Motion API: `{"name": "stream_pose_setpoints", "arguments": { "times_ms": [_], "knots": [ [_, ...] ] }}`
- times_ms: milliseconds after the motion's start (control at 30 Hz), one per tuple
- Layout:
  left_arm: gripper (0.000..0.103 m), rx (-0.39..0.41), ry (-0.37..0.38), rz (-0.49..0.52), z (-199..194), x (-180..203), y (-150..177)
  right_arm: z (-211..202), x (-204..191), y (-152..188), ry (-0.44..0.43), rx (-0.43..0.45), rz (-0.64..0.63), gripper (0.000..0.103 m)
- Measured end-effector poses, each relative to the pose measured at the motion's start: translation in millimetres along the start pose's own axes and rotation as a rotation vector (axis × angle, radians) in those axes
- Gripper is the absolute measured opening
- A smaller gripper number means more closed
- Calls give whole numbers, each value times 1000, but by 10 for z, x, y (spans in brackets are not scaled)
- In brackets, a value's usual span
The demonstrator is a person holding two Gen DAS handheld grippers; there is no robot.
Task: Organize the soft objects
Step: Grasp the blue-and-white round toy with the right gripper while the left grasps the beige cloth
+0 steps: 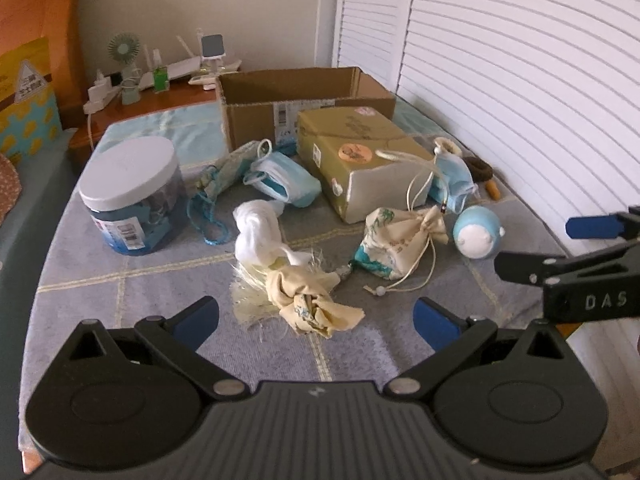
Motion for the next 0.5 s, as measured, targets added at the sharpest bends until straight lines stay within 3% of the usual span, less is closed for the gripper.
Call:
{"name": "stream_pose_setpoints", "arguments": {
  "times_ms": [200,500],
  "knots": [
    [102,-6,-4,12,168,-30,73,156,93,71,-16,-10,0,103],
    [102,15,57,15,307,-40,93,513,192,245,-29,-69,-15,103]
  ]
}}
Point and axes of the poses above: each gripper's, at about its wrist camera, not at the fingertips, and z roughly the way its jaws point, x to its right, y to its underside, the point moved 8 cm from there along z, roughly the way its jaws point, and after that the axes turned 5 degrees about -y, right-handed, at the moved point
